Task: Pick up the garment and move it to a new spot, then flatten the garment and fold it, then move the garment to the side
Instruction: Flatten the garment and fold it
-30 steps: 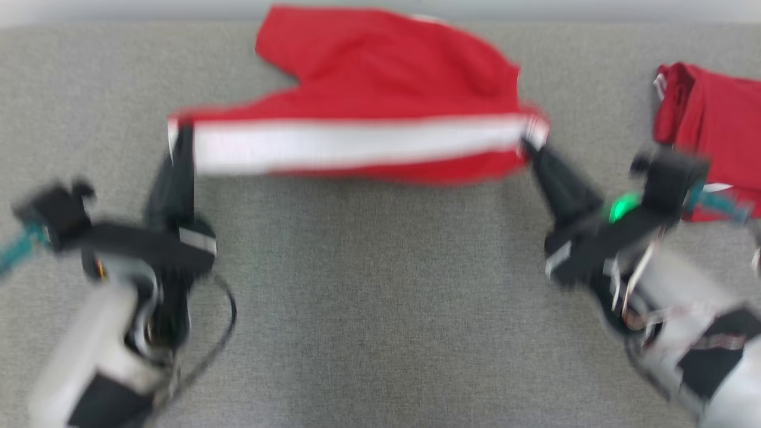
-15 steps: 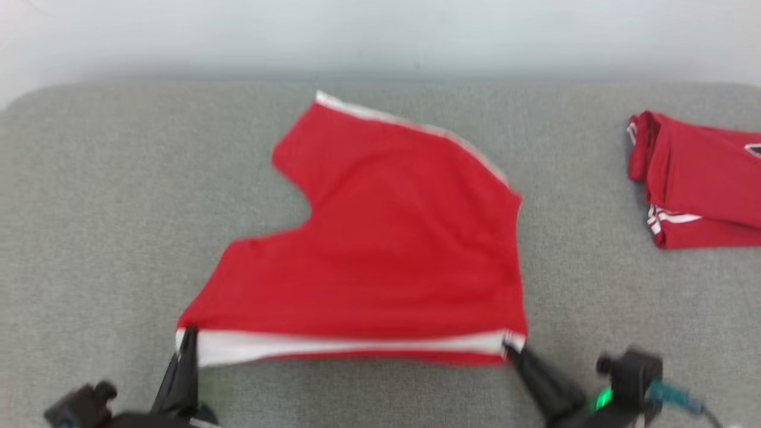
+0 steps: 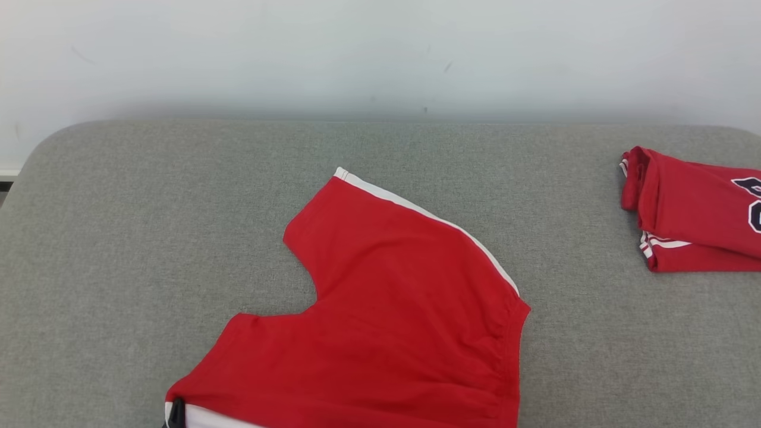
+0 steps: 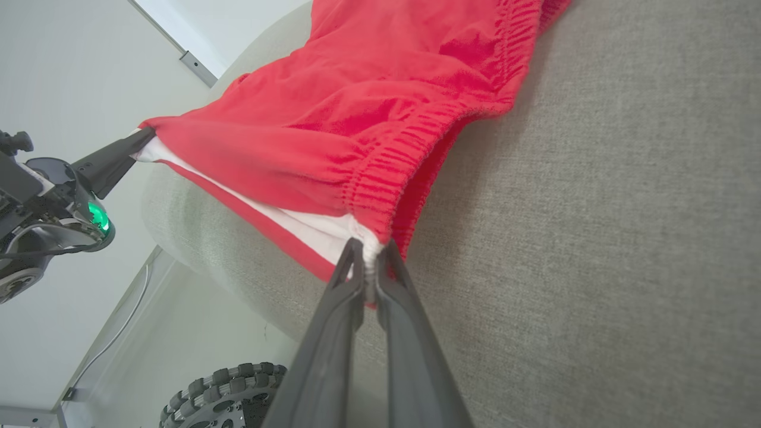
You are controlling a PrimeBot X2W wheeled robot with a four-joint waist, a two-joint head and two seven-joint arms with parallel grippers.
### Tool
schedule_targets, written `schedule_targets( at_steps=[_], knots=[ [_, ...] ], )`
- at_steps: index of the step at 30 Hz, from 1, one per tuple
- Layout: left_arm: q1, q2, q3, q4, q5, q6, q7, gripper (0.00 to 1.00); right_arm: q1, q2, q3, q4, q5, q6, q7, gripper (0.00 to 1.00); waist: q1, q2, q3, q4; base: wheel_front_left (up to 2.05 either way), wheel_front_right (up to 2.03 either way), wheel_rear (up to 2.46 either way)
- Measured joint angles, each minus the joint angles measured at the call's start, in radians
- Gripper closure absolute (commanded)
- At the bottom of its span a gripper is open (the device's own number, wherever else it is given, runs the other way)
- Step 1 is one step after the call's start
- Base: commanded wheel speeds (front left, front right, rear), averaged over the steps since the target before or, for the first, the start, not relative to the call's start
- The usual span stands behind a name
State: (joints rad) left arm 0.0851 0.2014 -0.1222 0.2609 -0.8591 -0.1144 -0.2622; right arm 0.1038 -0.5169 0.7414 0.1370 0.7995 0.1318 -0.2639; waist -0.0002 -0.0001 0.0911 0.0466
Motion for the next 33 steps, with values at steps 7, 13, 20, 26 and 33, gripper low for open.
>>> schedule_targets(
  at_steps=[7, 13, 20, 26, 33],
  knots=[
    [-0.011, 0.004, 0.021, -0.014, 0.014, -0.009, 0.000, 1.00, -0.009, 0.010, 0.000, -0.033, -0.007, 0.000, 0.000, 1.00, 0.0001, 0.0001, -0.004, -0.019, 0.00, 0.00, 0.00],
    [-0.133, 0.055, -0.007, -0.051, 0.014, -0.010, 0.037, 1.00, -0.049, 0.019, -0.059, -0.119, 0.058, 0.000, 0.000, 1.00, 0.0002, 0.0002, 0.008, -0.051, 0.00, 0.00, 0.00],
    [-0.375, 0.117, -0.044, -0.026, -0.004, -0.017, 0.153, 1.00, -0.155, 0.040, -0.119, -0.097, 0.132, 0.000, 0.000, 1.00, 0.0003, 0.0002, 0.055, -0.090, 0.00, 0.00, 0.00],
    [-0.595, 0.154, -0.087, 0.097, 0.007, -0.017, 0.251, 1.00, -0.312, 0.083, -0.109, -0.014, 0.129, 0.000, 0.000, 1.00, 0.0004, 0.0003, 0.120, -0.127, 0.00, 0.00, 0.00],
    [-0.845, 0.184, -0.132, 0.268, 0.042, -0.018, 0.320, 1.00, -0.466, 0.149, -0.097, 0.074, 0.119, 0.000, 0.000, 1.00, 0.0005, 0.0003, 0.214, -0.189, 0.00, 0.00, 0.00]
  ],
)
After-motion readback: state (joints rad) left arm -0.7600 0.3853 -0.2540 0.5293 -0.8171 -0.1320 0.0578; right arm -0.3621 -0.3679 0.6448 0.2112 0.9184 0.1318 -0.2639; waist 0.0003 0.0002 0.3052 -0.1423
